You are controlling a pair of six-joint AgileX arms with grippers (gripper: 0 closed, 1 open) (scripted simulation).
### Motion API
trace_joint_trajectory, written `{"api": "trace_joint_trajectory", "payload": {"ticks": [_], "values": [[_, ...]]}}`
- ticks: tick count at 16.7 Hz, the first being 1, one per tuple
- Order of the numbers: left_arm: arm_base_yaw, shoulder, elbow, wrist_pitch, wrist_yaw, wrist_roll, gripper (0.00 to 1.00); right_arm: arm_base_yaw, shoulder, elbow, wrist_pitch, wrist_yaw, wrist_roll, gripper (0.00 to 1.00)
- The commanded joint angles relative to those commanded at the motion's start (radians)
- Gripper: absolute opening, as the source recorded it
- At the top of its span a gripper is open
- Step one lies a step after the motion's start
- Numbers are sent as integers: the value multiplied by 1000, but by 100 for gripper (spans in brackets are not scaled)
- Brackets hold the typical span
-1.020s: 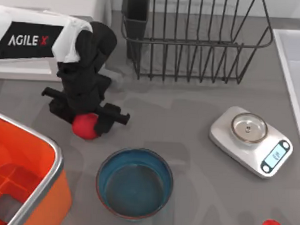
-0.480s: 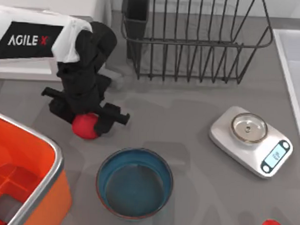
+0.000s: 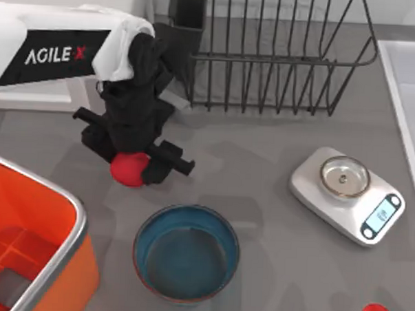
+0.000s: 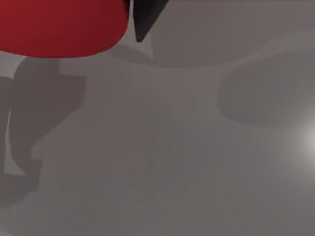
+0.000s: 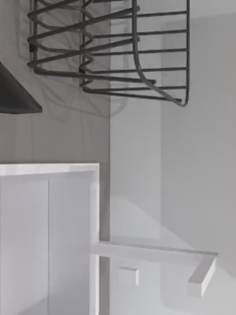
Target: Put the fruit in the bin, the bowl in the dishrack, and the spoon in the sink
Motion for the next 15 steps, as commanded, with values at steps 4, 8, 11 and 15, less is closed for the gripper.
{"api": "trace_joint_trajectory", "payload": {"ticks": [4, 8, 11, 15], "values": [[0, -39, 89, -131, -13, -3, 0, 0, 0, 0, 0, 0, 0, 100], [72, -75, 178, -253, 64, -24, 0, 0, 0, 0, 0, 0, 0, 100], [83, -76, 189, -266, 77, -28, 0, 0, 0, 0, 0, 0, 0, 100], [81, -80, 181, -266, 75, -13, 0, 0, 0, 0, 0, 0, 0, 100]]}}
